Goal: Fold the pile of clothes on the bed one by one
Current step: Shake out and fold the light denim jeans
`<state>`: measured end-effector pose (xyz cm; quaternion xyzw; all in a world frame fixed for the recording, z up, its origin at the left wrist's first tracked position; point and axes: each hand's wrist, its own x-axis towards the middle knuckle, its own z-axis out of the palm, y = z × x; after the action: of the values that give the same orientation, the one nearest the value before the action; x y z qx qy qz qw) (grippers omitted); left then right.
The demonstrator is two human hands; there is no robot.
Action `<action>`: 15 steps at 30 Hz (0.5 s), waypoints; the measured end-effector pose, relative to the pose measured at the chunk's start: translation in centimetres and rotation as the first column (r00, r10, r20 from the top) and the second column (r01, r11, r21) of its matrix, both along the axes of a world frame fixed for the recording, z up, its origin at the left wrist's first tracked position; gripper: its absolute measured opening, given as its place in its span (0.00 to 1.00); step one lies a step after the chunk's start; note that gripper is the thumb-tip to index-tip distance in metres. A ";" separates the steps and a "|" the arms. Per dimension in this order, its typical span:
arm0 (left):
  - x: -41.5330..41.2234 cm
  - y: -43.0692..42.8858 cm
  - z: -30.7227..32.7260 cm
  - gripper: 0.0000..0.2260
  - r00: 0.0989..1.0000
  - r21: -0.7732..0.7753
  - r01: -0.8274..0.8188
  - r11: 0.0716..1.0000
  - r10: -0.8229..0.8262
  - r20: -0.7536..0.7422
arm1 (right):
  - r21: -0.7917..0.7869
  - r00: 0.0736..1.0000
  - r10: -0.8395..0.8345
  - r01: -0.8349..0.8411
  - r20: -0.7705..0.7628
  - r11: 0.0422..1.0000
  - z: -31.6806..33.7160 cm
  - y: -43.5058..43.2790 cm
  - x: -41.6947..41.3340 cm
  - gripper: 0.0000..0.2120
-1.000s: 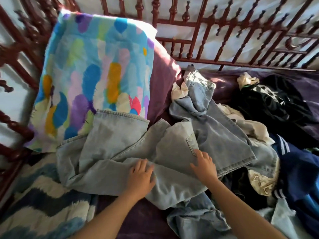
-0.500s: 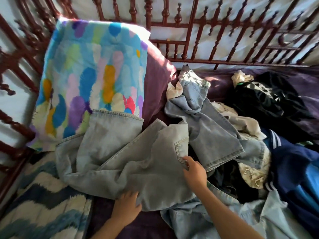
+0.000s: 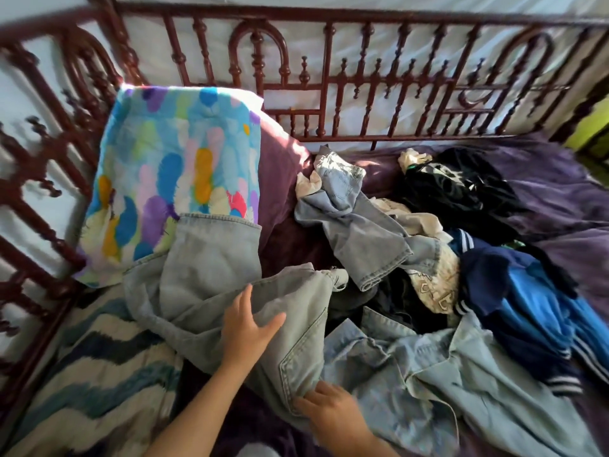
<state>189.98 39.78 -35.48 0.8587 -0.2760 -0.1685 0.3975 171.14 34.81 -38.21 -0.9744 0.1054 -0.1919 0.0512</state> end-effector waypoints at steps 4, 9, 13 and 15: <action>-0.7 1.1 -0.3 0.29 0.959 0.399 0.282 0.873 -0.249 -0.133 | 0.106 0.993 0.035 -0.024 -0.111 0.994 -0.9 2.1 -1.3 0.08; -2.8 3.0 -1.4 0.20 0.974 0.380 0.223 0.898 -0.221 -0.048 | 0.514 0.940 -0.139 0.289 -0.311 0.808 -2.2 3.2 -2.7 0.16; -5.2 4.8 -1.3 0.17 0.873 0.414 0.324 0.851 -0.437 0.215 | 0.873 0.818 -0.444 0.466 -0.365 0.141 -1.2 2.2 -2.1 0.21; -6.8 5.2 -0.9 0.14 0.777 0.444 0.425 0.789 -0.570 0.269 | 0.906 0.770 -0.535 0.422 -0.349 0.016 0.4 0.7 -0.4 0.24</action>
<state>183.17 45.01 -36.36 0.8259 -0.5340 -0.1428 0.1108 170.72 35.48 -37.76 -0.6174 0.5184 -0.1334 0.5765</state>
